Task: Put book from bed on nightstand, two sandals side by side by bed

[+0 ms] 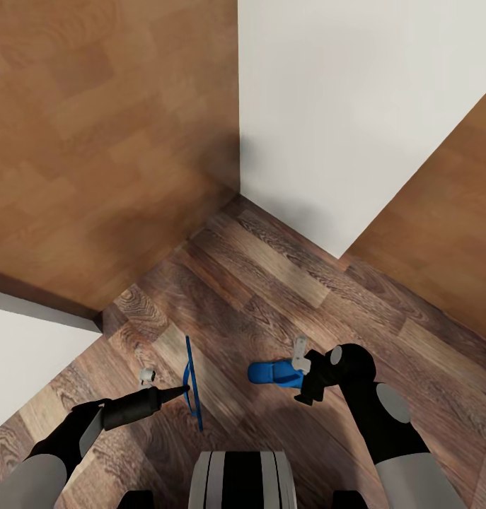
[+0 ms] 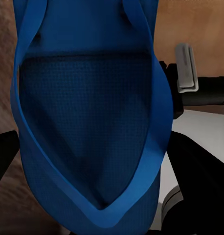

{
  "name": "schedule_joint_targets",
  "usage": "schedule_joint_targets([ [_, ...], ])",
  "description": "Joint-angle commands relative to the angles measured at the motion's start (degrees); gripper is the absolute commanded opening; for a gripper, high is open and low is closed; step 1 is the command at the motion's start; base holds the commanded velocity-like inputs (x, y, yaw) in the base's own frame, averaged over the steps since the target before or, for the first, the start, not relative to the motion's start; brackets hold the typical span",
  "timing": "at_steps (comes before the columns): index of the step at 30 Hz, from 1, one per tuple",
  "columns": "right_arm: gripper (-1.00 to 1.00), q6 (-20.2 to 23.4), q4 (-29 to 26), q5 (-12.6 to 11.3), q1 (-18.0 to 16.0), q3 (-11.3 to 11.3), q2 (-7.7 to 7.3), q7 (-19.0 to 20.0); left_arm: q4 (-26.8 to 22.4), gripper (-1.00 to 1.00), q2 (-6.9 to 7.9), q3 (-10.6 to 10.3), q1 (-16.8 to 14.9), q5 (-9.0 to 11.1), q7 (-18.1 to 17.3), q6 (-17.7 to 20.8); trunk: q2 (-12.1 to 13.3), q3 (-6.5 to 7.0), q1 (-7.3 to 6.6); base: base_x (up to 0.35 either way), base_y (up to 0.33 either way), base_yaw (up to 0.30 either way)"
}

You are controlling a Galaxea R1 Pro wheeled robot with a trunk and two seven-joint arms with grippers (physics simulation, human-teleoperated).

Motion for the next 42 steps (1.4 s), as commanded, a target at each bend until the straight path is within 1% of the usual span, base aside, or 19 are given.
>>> schedule_joint_targets([
  [1,1.00,0.58,-0.07,0.22,-0.03,0.05,0.05,0.26,0.00,-1.00,0.00,0.04,-0.01,0.07,-0.16,0.60,-0.01,-0.03,-0.01,0.000,0.000,0.000],
  [7,1.00,0.86,-0.10,0.81,-0.03,0.18,0.26,0.35,0.00,-1.00,0.01,0.04,-0.02,0.07,-0.11,0.60,-0.01,-0.03,-0.01,0.000,0.000,0.000],
  [8,1.00,1.05,-0.14,1.54,-0.04,0.21,0.28,0.35,0.00,-1.00,0.00,0.04,-0.02,0.07,-0.09,0.60,-0.01,-0.03,-0.01,0.000,0.000,0.000],
  [11,1.00,1.15,-0.15,4.16,-0.04,0.27,0.34,0.31,0.01,-1.00,-0.01,0.04,-0.02,0.07,0.19,0.60,-0.01,-0.03,-0.01,0.000,0.000,0.000],
  [13,1.00,1.22,-0.16,7.49,-0.04,0.30,0.37,0.32,0.00,-1.00,-0.01,0.04,-0.01,0.09,0.86,0.60,-0.01,-0.03,-0.01,0.000,0.000,0.000],
  [14,1.00,1.25,-0.26,10.40,-0.01,0.31,0.38,0.32,0.00,-1.00,-0.16,0.04,0.00,0.13,1.33,0.60,-0.01,-0.03,-0.01,0.000,0.000,0.000],
  [17,1.00,1.26,-0.44,11.91,0.00,0.35,0.39,0.28,0.00,-1.00,-0.50,0.04,-0.01,0.14,1.55,0.60,-0.01,-0.03,-0.01,0.000,0.000,0.000],
  [24,1.00,1.27,-1.26,12.59,0.01,0.40,0.40,0.27,0.00,-1.00,-0.70,0.04,-0.02,0.12,1.65,0.60,-0.01,-0.03,-0.01,0.000,0.000,0.000],
  [31,1.00,1.27,-4.21,12.50,0.01,0.47,0.45,0.38,0.00,-1.00,-0.71,0.04,0.01,0.12,1.65,0.60,-0.01,-0.03,-0.01,0.000,0.000,0.000],
  [35,1.00,1.28,-7.12,12.30,0.01,0.49,0.48,0.41,0.00,-1.00,-0.71,0.04,-0.02,0.12,1.66,0.60,-0.01,-0.03,-0.01,0.000,0.000,0.000],
  [42,1.00,1.35,-7.52,12.29,0.01,0.57,0.56,0.41,0.00,-1.00,-0.71,0.04,-0.02,0.12,1.66,0.60,-0.01,-0.03,-0.01,0.000,0.000,0.000],
])
